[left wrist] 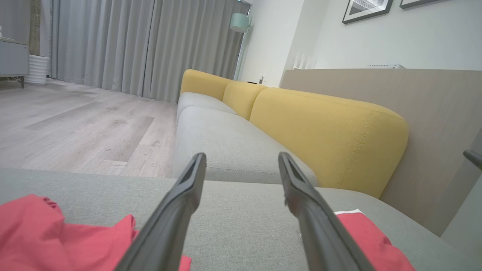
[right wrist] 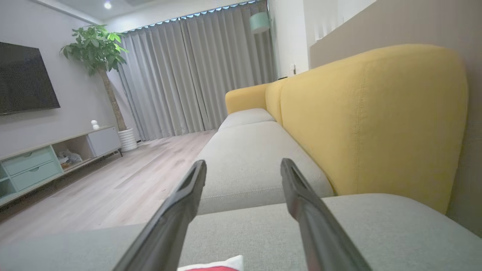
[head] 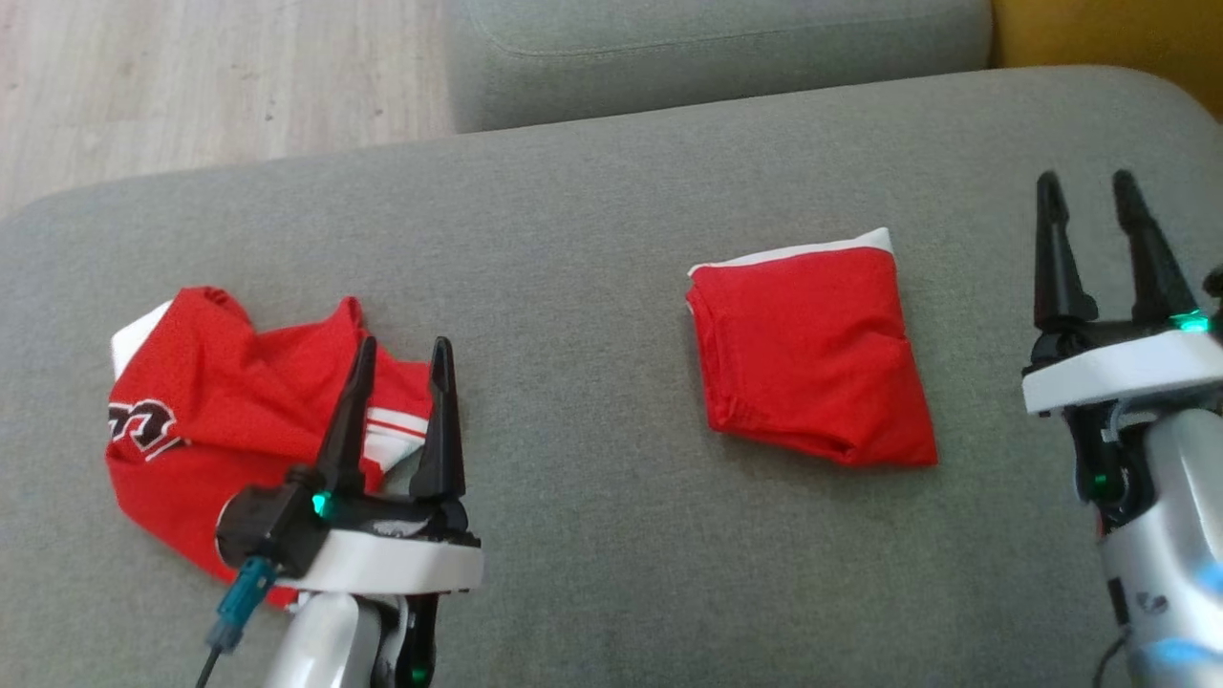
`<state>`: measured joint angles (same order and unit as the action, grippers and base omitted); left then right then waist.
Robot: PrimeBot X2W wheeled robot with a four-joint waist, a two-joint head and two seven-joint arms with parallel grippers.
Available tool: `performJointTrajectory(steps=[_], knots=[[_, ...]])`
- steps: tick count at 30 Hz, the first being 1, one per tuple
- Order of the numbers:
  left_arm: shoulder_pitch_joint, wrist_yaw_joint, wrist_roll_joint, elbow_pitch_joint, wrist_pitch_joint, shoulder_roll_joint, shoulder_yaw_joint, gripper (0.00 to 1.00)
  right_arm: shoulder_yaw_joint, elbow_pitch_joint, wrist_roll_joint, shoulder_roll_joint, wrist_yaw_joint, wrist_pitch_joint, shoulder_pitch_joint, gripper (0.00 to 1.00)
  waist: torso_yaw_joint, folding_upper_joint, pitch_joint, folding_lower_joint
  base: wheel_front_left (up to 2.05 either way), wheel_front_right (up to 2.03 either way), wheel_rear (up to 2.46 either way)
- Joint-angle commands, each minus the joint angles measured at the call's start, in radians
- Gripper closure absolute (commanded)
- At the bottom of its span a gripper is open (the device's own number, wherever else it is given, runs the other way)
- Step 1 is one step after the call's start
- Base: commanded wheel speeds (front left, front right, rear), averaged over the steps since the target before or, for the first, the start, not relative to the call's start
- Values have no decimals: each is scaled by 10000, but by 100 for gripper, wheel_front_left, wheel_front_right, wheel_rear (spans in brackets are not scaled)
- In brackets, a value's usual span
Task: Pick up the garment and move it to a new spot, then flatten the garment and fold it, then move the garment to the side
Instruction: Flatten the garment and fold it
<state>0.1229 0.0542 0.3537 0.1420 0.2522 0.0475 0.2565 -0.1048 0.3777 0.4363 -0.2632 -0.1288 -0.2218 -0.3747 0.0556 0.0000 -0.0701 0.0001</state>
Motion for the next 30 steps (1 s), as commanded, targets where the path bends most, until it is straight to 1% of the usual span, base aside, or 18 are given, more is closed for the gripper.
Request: performJointTrajectory(steps=[1,3,7,10,14,15,16,19,22,25,30], knots=[[477,26,-22,-352,95,28,-350,0,-6,-466,-262,137,-19,-124,35,0,37,0,-41,-1,0,0,0],[495,35,3,-340,95,28,-347,0,536,-799,-815,586,-19,-218,433,0,55,0,-84,-1,0,0,0],[396,-41,-166,-407,95,28,-398,0,1115,-1338,-1770,1504,-19,-311,1309,0,65,0,-192,-1,0,0,0],[246,-98,-84,-474,95,28,-369,0,1291,-1467,-2251,1829,-19,-341,1673,0,30,0,-271,-1,0,0,0],[276,-89,-66,-513,95,28,-299,0,1268,-1478,-2388,2007,-19,-256,1643,0,-120,0,-495,-1,0,0,0],[330,-81,-72,-531,95,28,-285,0,1241,-1474,-2433,2022,-19,-192,1539,70,-172,0,-607,-1,0,0,0],[399,-75,-82,-551,95,28,-270,0,1196,-1467,-2530,2029,-19,-130,1405,100,-229,0,-744,-1,0,0,0],[654,-42,-126,-579,95,28,-191,0,1153,-1249,-2877,2037,-19,161,863,100,-434,0,-1227,-1,0,0,0],[900,-11,-131,-576,95,28,-79,0,1273,-685,-3179,2052,-19,506,193,100,-696,0,-1763,-1,0,0,0],[1130,16,-116,-543,95,28,58,0,1546,223,-3350,2075,-19,743,-502,100,-983,0,-2205,-1,0,0,0],[1418,13,-143,-512,95,28,241,0,2040,2169,-3803,2108,-19,758,-1370,100,-1373,0,-2625,-1,0,0,0]])
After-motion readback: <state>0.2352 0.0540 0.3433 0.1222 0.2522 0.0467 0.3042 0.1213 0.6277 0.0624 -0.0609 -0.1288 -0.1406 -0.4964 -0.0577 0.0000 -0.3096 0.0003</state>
